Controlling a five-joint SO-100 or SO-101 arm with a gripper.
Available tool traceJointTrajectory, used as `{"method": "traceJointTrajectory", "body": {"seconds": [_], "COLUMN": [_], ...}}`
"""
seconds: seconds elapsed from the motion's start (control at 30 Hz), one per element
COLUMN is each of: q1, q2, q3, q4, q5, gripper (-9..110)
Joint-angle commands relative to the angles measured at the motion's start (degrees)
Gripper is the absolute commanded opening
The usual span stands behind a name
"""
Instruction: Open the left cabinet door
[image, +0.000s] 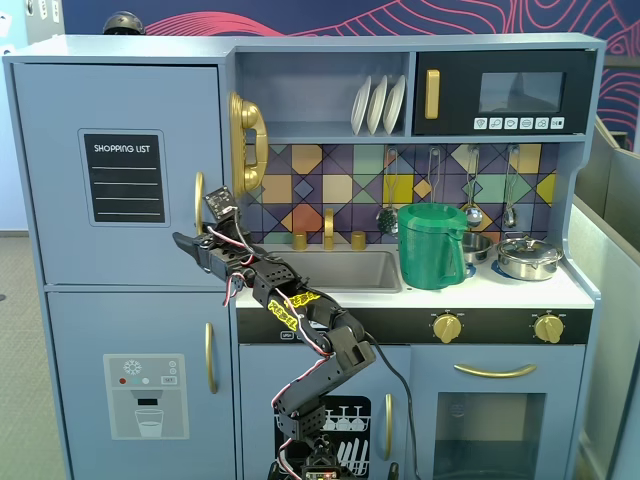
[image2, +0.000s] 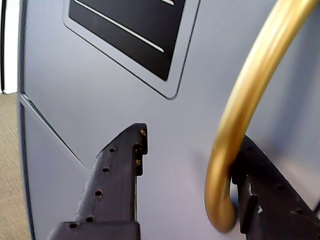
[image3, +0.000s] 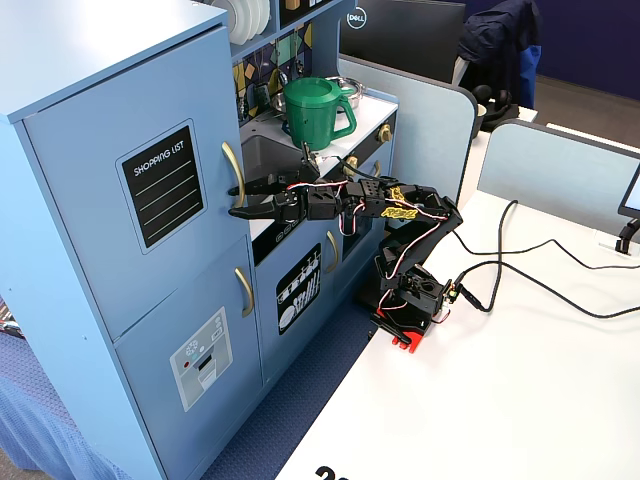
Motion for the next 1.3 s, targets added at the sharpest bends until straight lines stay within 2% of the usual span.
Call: {"method": "traceJointTrajectory", "body": {"seconds": [0.0,0.33,0.57,0.9,1.03,1.27], "q1": [-2.3,-4.7,-10.4,-19.8,-18.4,-13.5], "q2": [0.7,2.7,5.4,-0.1,1.6,14.2], "q3": [-1.1,3.9,9.1,8.4,10.6,18.2], "q4": [-2.6,-3.7,-7.4,-18.3,-18.3,-12.3], "q5": [-0.5,-3.1,-12.5,-25.4,-26.2,-23.2], "gripper": [11,9,9,10,10,10]}}
